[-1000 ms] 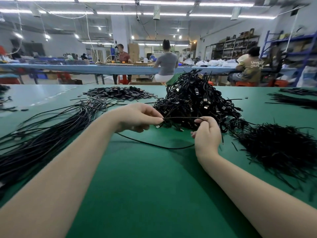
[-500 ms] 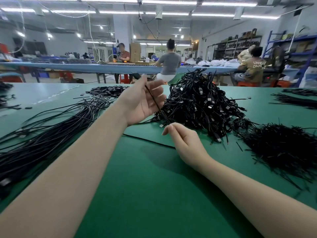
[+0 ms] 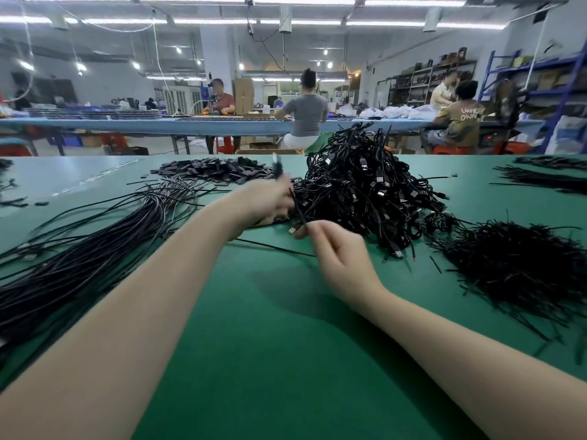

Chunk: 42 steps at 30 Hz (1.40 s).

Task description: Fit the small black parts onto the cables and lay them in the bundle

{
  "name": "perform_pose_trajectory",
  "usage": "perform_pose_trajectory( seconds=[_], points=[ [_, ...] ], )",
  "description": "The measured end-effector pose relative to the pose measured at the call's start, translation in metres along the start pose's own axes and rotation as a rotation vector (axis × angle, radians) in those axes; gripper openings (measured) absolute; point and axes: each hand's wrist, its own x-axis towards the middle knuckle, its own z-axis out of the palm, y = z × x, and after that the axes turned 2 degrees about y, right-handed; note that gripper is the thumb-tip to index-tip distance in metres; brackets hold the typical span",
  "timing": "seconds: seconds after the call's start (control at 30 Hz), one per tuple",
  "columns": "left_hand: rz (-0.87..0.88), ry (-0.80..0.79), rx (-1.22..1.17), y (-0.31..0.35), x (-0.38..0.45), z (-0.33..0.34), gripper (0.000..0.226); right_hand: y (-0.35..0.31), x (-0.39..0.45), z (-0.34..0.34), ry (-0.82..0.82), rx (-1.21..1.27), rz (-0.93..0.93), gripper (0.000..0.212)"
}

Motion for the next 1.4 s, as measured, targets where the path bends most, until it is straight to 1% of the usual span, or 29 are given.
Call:
perform_pose_trajectory(
  seconds=[0.07, 0.1, 0.13, 0.17, 0.2, 0.23, 0.27, 0.33, 0.37, 0.4, 0.43, 0.5, 0.57, 0.6, 0.63, 0.7, 0.77, 0.8, 0.83, 0.87, 0.93, 0.97, 1.0, 1.03, 1.1, 1.13, 1.23, 1.33, 1.4],
  points=[
    [0.11, 0.03, -0.524, 0.012, 0.002, -0.01, 0.051, -0.002, -0.006, 0.007, -0.214, -0.069, -0.037, 0.024],
    [0.164, -0.028, -0.762, 0.018, -0.002, -0.018, 0.05, 0.0, -0.006, 0.009, -0.296, -0.092, -0.022, 0.023],
    [0.209, -0.108, -0.901, 0.023, -0.008, -0.028, 0.048, 0.002, -0.005, 0.01, -0.325, -0.098, 0.02, 0.024],
    [0.233, -0.198, -0.929, 0.026, -0.014, -0.038, 0.045, 0.004, -0.002, 0.009, -0.299, -0.089, 0.081, 0.026],
    [0.226, -0.305, -0.869, 0.027, -0.019, -0.048, 0.043, 0.006, 0.001, 0.006, -0.239, -0.084, 0.148, 0.029],
    [0.192, -0.44, -0.734, 0.027, -0.024, -0.055, 0.042, 0.008, 0.004, 0.004, -0.172, -0.091, 0.21, 0.033],
    [0.134, -0.559, -0.525, 0.025, -0.027, -0.058, 0.041, 0.01, 0.006, 0.002, -0.109, -0.11, 0.25, 0.035],
    [-0.045, -0.647, 0.029, 0.019, -0.03, -0.046, 0.045, 0.011, 0.008, 0.001, 0.012, -0.155, 0.227, 0.035],
    [-0.146, -0.625, 0.233, 0.016, -0.029, -0.036, 0.05, 0.009, 0.008, 0.002, 0.067, -0.162, 0.168, 0.034],
    [-0.21, -0.57, 0.331, 0.014, -0.027, -0.025, 0.054, 0.005, 0.008, 0.003, 0.109, -0.153, 0.094, 0.033],
    [-0.214, -0.495, 0.336, 0.011, -0.024, -0.015, 0.055, 0.001, 0.007, 0.005, 0.133, -0.139, 0.022, 0.03],
    [-0.098, -0.28, 0.163, 0.007, -0.014, -0.005, 0.052, -0.003, 0.006, 0.008, 0.128, -0.119, -0.061, 0.022],
    [0.038, -0.058, -0.102, 0.01, -0.009, -0.007, 0.044, 0.0, 0.005, 0.009, 0.035, -0.065, -0.008, 0.021],
    [0.089, 0.009, -0.263, 0.014, -0.007, -0.009, 0.042, 0.003, 0.004, 0.008, -0.047, -0.049, 0.035, 0.022],
    [0.128, 0.022, -0.454, 0.018, -0.005, -0.013, 0.043, 0.006, 0.003, 0.008, -0.131, -0.047, 0.076, 0.022],
    [0.198, -0.089, -0.828, 0.025, -0.01, -0.02, 0.047, 0.013, 0.003, 0.006, -0.232, -0.071, 0.146, 0.023],
    [0.223, -0.243, -1.019, 0.028, -0.018, -0.03, 0.046, 0.018, 0.005, 0.004, -0.233, -0.145, 0.197, 0.023],
    [0.217, -0.32, -1.011, 0.028, -0.02, -0.036, 0.045, 0.019, 0.007, 0.002, -0.224, -0.198, 0.229, 0.025],
    [0.207, -0.41, -0.922, 0.028, -0.023, -0.041, 0.043, 0.019, 0.009, -0.001, -0.204, -0.243, 0.268, 0.028],
    [0.186, -0.495, -0.747, 0.027, -0.025, -0.044, 0.042, 0.019, 0.012, -0.005, -0.162, -0.271, 0.306, 0.032],
    [0.067, -0.592, -0.226, 0.021, -0.027, -0.04, 0.045, 0.015, 0.02, -0.013, -0.026, -0.298, 0.342, 0.04],
    [-0.019, -0.588, 0.02, 0.018, -0.026, -0.031, 0.05, 0.011, 0.024, -0.016, 0.046, -0.301, 0.336, 0.041],
    [-0.097, -0.525, 0.177, 0.015, -0.023, -0.02, 0.055, 0.006, 0.028, -0.018, 0.107, -0.293, 0.311, 0.039],
    [-0.139, -0.418, 0.208, 0.012, -0.02, -0.009, 0.055, 0.0, 0.03, -0.018, 0.149, -0.276, 0.266, 0.036],
    [-0.12, -0.193, -0.042, 0.006, -0.011, 0.008, 0.051, -0.014, 0.031, -0.01, 0.152, -0.219, 0.139, 0.025],
    [-0.092, -0.135, -0.221, 0.005, -0.007, 0.013, 0.048, -0.019, 0.029, -0.005, 0.111, -0.188, 0.081, 0.02],
    [0.019, -0.108, -0.608, 0.008, -0.003, 0.014, 0.044, -0.019, 0.021, 0.008, -0.009, -0.116, 0.032, 0.016],
    [0.079, -0.119, -0.777, 0.012, -0.006, 0.007, 0.041, -0.005, 0.017, 0.005, -0.048, -0.072, 0.137, 0.023],
    [0.089, -0.136, -0.855, 0.013, -0.007, 0.004, 0.035, 0.006, 0.012, -0.001, -0.117, -0.123, 0.201, 0.024]
  ],
)
